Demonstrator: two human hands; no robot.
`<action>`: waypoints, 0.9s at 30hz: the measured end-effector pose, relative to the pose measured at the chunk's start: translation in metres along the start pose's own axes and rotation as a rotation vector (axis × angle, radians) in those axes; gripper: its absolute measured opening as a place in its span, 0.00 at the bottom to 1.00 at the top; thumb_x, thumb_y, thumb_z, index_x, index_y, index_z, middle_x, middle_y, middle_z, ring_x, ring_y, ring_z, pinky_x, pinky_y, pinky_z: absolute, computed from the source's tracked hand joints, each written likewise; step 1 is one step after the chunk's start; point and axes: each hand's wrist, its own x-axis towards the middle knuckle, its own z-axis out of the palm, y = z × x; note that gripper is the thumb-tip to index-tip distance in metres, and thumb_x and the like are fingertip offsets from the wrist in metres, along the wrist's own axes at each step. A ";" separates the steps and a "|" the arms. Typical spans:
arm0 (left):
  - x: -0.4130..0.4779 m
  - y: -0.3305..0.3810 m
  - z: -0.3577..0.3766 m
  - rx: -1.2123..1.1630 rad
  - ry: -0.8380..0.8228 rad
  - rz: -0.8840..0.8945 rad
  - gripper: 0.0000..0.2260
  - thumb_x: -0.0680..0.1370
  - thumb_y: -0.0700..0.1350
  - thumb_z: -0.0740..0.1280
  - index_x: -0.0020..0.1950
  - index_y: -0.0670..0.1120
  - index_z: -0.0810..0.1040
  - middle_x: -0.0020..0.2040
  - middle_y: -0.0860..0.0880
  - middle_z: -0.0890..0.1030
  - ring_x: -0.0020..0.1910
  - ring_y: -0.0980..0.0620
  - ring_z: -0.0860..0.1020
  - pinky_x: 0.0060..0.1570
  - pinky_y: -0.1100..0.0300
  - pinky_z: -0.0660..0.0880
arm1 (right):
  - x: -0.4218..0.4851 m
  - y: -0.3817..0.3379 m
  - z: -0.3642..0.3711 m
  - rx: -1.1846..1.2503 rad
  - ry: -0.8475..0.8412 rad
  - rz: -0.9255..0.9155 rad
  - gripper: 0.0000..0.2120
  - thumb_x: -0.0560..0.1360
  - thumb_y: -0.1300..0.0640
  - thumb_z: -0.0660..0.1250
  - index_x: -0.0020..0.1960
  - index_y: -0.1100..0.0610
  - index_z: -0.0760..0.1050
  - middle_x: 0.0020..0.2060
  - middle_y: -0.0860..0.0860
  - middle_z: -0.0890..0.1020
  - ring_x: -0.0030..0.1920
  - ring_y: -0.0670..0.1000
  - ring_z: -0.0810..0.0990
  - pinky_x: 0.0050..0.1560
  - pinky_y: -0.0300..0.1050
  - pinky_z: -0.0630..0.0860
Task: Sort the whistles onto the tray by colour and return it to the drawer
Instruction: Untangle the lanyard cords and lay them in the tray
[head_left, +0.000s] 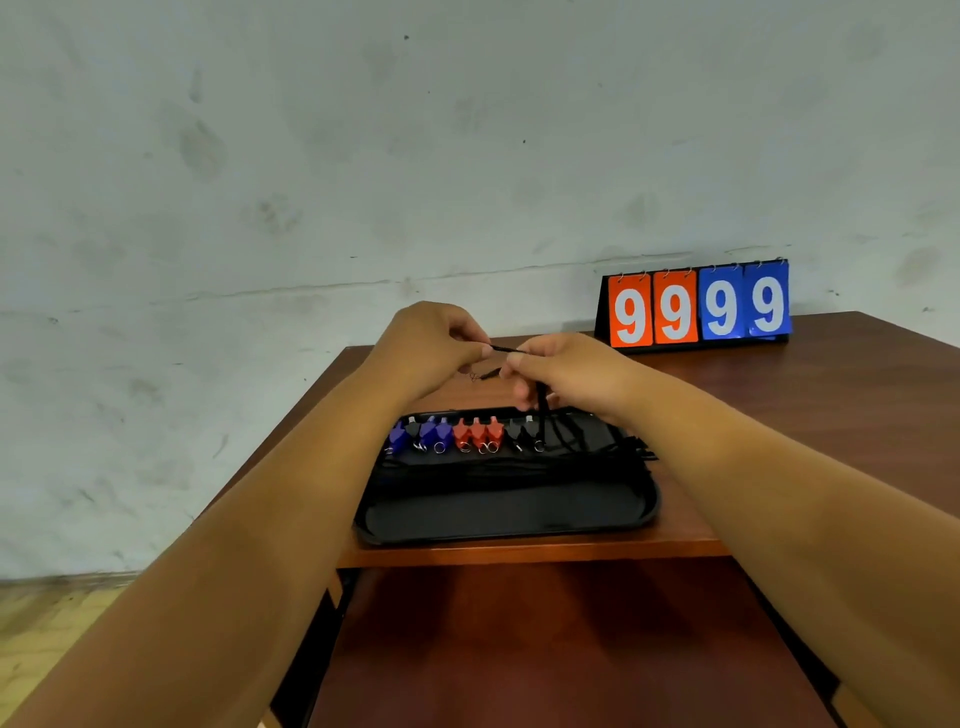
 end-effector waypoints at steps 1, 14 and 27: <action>0.000 -0.004 -0.002 0.007 0.007 -0.009 0.01 0.79 0.48 0.76 0.49 0.53 0.87 0.39 0.54 0.88 0.38 0.60 0.85 0.48 0.60 0.81 | 0.001 0.003 -0.003 0.008 0.009 -0.011 0.12 0.87 0.50 0.63 0.58 0.52 0.85 0.38 0.49 0.84 0.39 0.50 0.83 0.55 0.53 0.83; -0.033 -0.082 -0.053 0.009 -0.065 -0.182 0.01 0.80 0.47 0.75 0.51 0.53 0.87 0.47 0.54 0.89 0.47 0.53 0.87 0.50 0.51 0.83 | -0.009 0.043 -0.040 -0.412 -0.076 -0.015 0.15 0.86 0.41 0.63 0.55 0.41 0.88 0.40 0.46 0.83 0.40 0.48 0.78 0.47 0.44 0.74; -0.069 -0.140 -0.051 0.027 -0.139 -0.317 0.03 0.77 0.46 0.79 0.47 0.55 0.91 0.47 0.56 0.88 0.47 0.58 0.81 0.49 0.60 0.73 | -0.011 0.080 -0.041 -0.544 -0.102 0.079 0.12 0.84 0.46 0.70 0.64 0.47 0.86 0.61 0.45 0.86 0.61 0.48 0.81 0.63 0.45 0.71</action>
